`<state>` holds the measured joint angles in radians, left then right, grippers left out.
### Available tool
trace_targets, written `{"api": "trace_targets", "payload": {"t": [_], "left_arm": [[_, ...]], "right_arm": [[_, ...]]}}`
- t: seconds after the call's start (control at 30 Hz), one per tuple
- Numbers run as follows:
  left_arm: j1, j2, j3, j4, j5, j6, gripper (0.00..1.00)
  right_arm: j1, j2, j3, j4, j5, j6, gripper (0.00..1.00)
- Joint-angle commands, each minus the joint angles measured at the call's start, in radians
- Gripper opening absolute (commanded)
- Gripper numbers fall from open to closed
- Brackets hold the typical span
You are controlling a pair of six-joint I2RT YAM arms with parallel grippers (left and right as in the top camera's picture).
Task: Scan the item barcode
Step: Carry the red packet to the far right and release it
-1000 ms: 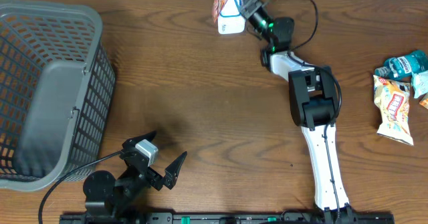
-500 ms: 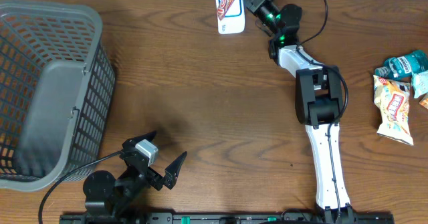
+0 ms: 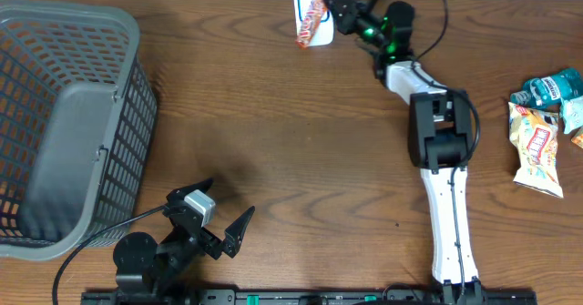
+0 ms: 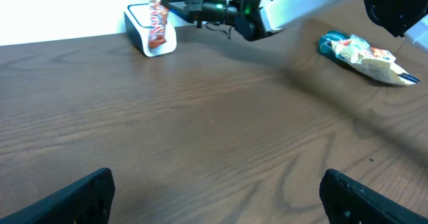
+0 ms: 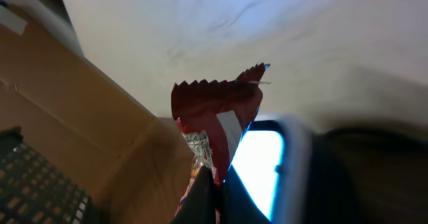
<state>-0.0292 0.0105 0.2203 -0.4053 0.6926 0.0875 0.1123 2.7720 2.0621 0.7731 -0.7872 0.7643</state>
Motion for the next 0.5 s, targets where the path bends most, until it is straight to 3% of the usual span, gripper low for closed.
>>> {"api": "trace_targets", "payload": {"t": [0.0,0.1,0.2,0.33,0.47], "left_arm": [[-0.003,-0.005,-0.001,0.000,-0.001,0.017,0.98],[-0.003,-0.005,-0.001,0.000,-0.001,0.017,0.98],[-0.003,-0.005,-0.001,0.001,-0.001,0.017,0.98],[-0.003,-0.005,-0.001,0.000,-0.001,0.017,0.98],[-0.003,-0.005,-0.001,0.000,-0.001,0.017,0.98]], "right_arm": [[-0.077,-0.091,0.012,-0.008,-0.054,-0.040,0.01],[-0.121,-0.154,0.012,-0.071,-0.041,-0.043,0.01],[-0.163,-0.238,0.012,-0.274,0.029,-0.094,0.01],[-0.188,-0.393,0.012,-0.700,0.239,-0.343,0.01],[-0.169,-0.533,0.012,-0.937,0.345,-0.570,0.01]]}}
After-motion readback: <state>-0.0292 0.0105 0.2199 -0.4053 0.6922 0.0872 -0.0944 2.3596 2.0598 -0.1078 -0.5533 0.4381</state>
